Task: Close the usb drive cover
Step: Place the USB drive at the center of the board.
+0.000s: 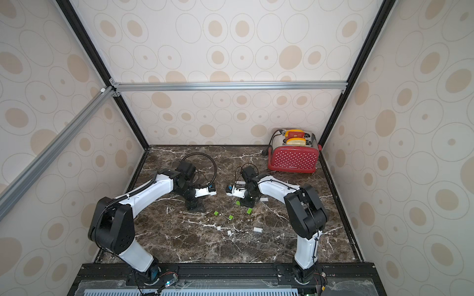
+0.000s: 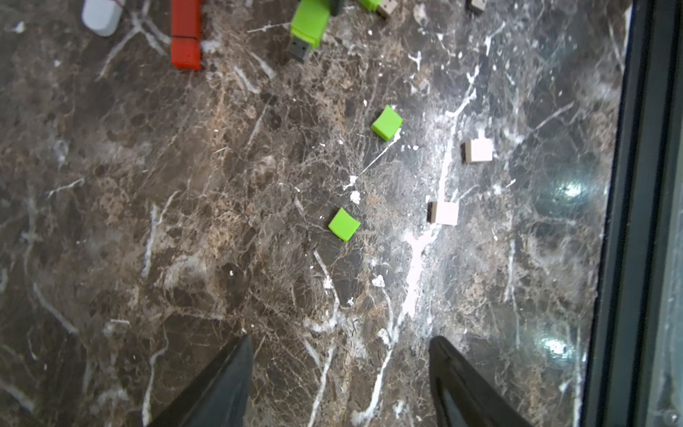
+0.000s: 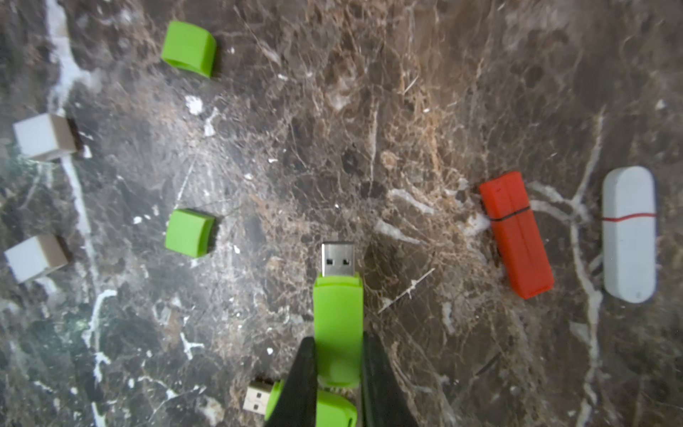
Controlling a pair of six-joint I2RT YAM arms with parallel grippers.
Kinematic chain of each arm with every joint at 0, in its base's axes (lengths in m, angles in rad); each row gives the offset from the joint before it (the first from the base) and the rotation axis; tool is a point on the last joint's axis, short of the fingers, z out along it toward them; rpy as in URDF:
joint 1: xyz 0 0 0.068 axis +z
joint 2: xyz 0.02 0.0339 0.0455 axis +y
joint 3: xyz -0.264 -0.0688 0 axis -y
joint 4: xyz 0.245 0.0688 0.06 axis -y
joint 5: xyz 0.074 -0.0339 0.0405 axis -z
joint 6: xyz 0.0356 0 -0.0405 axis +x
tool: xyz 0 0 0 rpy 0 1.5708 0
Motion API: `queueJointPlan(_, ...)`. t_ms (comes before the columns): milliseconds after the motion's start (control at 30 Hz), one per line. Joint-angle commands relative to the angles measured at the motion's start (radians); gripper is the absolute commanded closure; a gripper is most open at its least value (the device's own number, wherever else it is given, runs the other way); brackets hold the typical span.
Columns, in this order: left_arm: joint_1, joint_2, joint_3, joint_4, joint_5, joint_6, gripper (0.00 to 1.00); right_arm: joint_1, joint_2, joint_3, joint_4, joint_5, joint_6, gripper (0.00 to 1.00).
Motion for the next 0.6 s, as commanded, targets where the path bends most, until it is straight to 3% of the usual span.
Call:
queueJointPlan(0,-0.035,0.035,0.037,-0.007,-0.037,0.147,0.29,-0.003,0.037,0.033,-0.043,0.017,0.027,0.84)
queueJointPlan(200,-0.068,0.101,0.039,0.034,-0.075,0.241,0.38,-0.003,0.01,0.017,-0.009,0.017,0.055,0.52)
queueJointPlan(300,-0.085,0.12,0.032,0.065,-0.083,0.28,0.38,-0.008,-0.039,-0.009,0.02,0.005,0.076,0.44)
queueJointPlan(433,-0.119,0.153,0.032,0.095,-0.096,0.319,0.38,-0.043,-0.126,-0.048,0.071,-0.02,0.158,0.41)
queueJointPlan(567,-0.151,0.191,0.046,0.106,-0.113,0.337,0.4,-0.117,-0.266,-0.114,0.138,-0.044,0.336,0.4)
